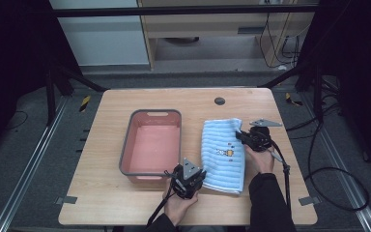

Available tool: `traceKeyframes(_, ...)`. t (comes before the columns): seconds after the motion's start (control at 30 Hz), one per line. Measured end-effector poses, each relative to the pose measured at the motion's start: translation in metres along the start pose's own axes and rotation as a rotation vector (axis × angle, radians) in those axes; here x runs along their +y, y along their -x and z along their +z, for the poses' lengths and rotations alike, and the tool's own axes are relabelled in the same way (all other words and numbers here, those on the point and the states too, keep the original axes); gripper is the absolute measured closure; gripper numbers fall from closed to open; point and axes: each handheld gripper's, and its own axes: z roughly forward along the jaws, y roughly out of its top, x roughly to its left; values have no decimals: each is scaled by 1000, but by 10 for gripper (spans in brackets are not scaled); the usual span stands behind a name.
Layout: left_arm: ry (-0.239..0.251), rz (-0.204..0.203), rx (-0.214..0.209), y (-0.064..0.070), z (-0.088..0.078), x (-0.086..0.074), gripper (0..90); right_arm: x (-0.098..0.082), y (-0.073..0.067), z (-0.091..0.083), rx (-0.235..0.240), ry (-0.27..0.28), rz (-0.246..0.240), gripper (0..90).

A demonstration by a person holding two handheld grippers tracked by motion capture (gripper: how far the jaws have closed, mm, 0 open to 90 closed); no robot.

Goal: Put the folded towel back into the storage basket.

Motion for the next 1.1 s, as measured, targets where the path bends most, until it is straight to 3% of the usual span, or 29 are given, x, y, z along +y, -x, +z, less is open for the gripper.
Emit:
traceKeyframes(0.2,28,17,-19,2,-10,12,836,6,2,-12,0,26,4,825)
traceKeyframes(0.63,70,52,-33,2,-31,25,835,26,-14,-31,-13,85,-68,826)
traceKeyframes(0.87,94,61,-35,-1,-45,34,835,40,-30,-42,-22,117,-102,826)
traceKeyframes(1.1,120,75,-28,-4,-59,42,835,49,-37,-47,-16,140,-102,826)
